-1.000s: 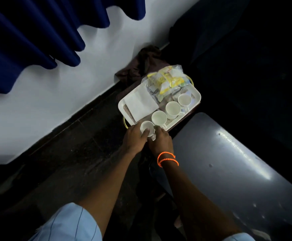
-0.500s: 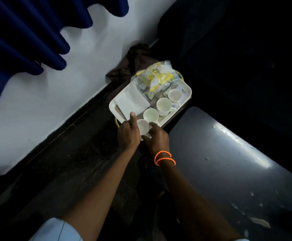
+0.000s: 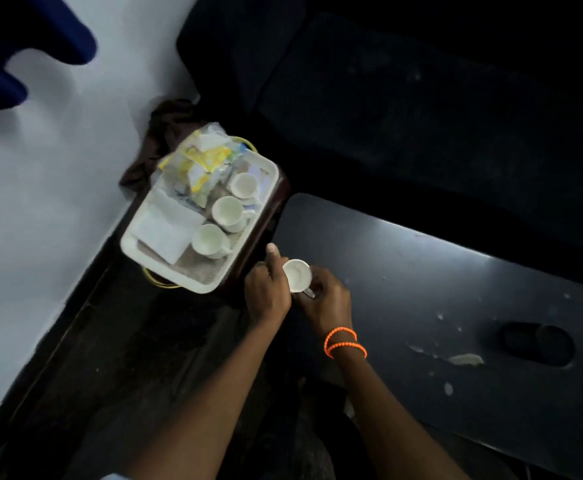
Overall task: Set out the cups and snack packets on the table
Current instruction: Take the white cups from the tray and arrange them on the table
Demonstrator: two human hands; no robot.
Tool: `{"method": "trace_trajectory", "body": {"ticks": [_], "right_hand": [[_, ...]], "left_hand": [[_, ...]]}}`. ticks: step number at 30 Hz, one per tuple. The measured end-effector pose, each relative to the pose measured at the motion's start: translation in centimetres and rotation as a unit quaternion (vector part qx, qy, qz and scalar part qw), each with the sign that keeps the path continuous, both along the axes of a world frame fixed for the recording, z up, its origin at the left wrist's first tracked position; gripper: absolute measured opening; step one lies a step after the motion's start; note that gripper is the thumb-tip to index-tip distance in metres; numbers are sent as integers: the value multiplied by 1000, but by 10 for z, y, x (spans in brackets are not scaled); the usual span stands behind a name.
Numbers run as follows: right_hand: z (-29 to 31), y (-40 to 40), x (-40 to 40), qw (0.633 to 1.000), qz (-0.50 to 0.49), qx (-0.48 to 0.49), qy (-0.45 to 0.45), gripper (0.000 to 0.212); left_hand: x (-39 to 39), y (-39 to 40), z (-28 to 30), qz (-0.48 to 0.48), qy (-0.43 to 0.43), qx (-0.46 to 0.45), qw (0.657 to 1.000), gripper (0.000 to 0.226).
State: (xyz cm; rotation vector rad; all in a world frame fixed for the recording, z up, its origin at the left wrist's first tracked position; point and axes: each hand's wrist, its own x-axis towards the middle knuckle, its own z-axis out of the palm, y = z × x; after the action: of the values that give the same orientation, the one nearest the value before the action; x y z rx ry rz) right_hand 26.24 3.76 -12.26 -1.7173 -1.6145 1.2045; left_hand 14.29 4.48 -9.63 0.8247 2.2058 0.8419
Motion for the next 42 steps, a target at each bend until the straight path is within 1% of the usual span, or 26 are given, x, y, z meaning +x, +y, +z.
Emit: {"method": "trace_trajectory", "body": {"ticks": [8, 12, 15, 19, 26, 28, 30, 32, 34, 35, 36, 39, 41, 42], "right_hand": [[-29, -34, 114, 991, -120, -37, -52, 37], [-40, -54, 155, 982, -159, -68, -77, 39], [-48, -68, 180, 975, -180, -82, -99, 42], [-61, -81, 204, 966, -211, -103, -111, 41], [-71, -86, 216, 958, -229, -121, -121, 41], [-71, -84, 214, 956, -224, -132, -132, 45], [-71, -80, 209, 951, -213, -155, -159, 53], [-69, -74, 202, 935, -204, -192, -219, 64], [-61, -69, 186, 907, -223, -218, -284, 70], [-57, -66, 175, 898, -236, -214, -304, 73], [-53, -63, 162, 897, -242, -194, -315, 77], [-42, -50, 114, 926, -213, -97, -295, 81], [-37, -37, 74, 954, -167, -50, -243, 78], [-34, -30, 53, 967, -136, -36, -212, 76]], "left_hand": [[119, -4, -36, -120, -46, -62, 990, 77], [160, -14, -54, -180, -81, -126, 972, 82], [183, -21, -65, -219, -86, -149, 961, 82], [208, -28, -78, -256, -90, -155, 950, 78], [221, -30, -91, -266, -101, -169, 943, 77], [217, -29, -92, -271, -114, -171, 940, 77], [211, -29, -90, -278, -132, -169, 937, 76], [201, -30, -87, -265, -157, -164, 937, 73], [184, -33, -84, -223, -183, -166, 943, 76], [172, -34, -83, -198, -190, -166, 947, 79], [158, -36, -82, -170, -193, -163, 953, 82], [109, -37, -78, -72, -174, -124, 974, 90], [72, -36, -73, -11, -142, -81, 987, 92], [54, -33, -69, 14, -118, -56, 991, 90]]}}
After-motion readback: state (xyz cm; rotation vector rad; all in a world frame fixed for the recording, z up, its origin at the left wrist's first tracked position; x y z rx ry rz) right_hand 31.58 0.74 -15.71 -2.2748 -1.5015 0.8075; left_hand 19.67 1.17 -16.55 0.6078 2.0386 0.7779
